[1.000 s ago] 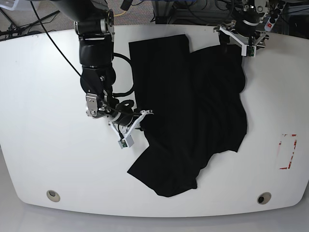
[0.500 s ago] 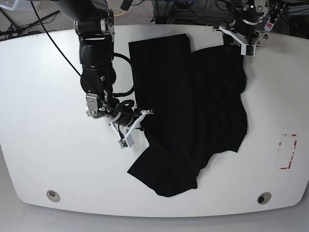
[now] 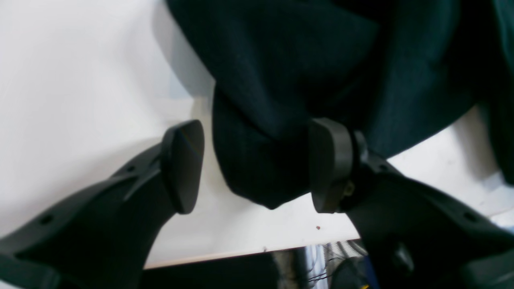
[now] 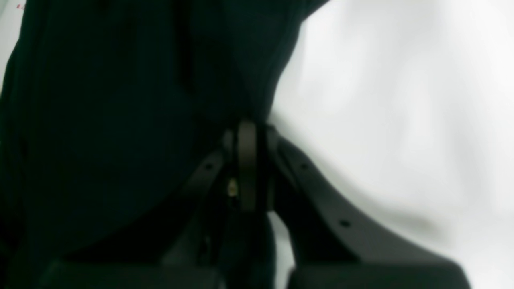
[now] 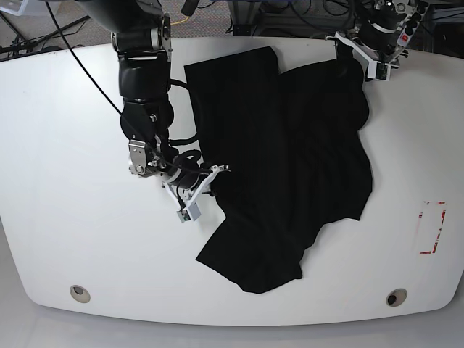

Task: Fold the T-shirt properly
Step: 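Reach the left gripper to the shirt's opposite edge and grasp it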

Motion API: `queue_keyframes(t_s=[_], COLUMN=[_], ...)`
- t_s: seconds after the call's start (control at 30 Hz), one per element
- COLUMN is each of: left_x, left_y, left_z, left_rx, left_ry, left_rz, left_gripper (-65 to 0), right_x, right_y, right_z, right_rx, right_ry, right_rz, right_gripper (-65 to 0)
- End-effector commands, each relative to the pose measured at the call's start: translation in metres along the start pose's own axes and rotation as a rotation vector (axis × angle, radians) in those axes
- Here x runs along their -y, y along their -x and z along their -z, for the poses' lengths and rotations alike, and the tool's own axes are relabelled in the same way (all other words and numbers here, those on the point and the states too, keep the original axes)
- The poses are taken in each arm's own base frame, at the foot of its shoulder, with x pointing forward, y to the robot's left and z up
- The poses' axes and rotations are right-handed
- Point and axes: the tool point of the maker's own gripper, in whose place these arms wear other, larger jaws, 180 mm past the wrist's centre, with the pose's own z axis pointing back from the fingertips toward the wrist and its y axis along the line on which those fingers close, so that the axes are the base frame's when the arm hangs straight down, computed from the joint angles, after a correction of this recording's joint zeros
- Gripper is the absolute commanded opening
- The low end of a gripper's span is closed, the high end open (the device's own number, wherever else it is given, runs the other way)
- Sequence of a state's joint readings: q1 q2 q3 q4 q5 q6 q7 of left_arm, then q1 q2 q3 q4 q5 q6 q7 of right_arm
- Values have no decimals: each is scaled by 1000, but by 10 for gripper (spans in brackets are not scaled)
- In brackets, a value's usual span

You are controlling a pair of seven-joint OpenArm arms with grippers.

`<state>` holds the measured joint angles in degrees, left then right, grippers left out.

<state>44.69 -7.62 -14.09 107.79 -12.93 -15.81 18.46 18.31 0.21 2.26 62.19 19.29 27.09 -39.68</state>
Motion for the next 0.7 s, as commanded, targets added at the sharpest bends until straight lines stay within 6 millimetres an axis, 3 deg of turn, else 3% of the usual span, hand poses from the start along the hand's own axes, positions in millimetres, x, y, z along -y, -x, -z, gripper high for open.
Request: queue_keyframes(t_s=[0.0,0.33,0.67], left_x=[1,15,5], left_y=[-14,-3,9], left_z=[-6,-15,-17], left_rx=[47,13,-41], left_ry=[44,162,147], left_rz=[-8,38,124], left_gripper=[-268,-267,-267], right_x=[-4,-4,-4], right_y=[-26,-25,-18], right_z=[-3,-3,-3], right_rx=[65,63,53], right_ry=[-15,-14,-14], right_rz=[-22,-20,-14], right_gripper=[-650,-650,-650])
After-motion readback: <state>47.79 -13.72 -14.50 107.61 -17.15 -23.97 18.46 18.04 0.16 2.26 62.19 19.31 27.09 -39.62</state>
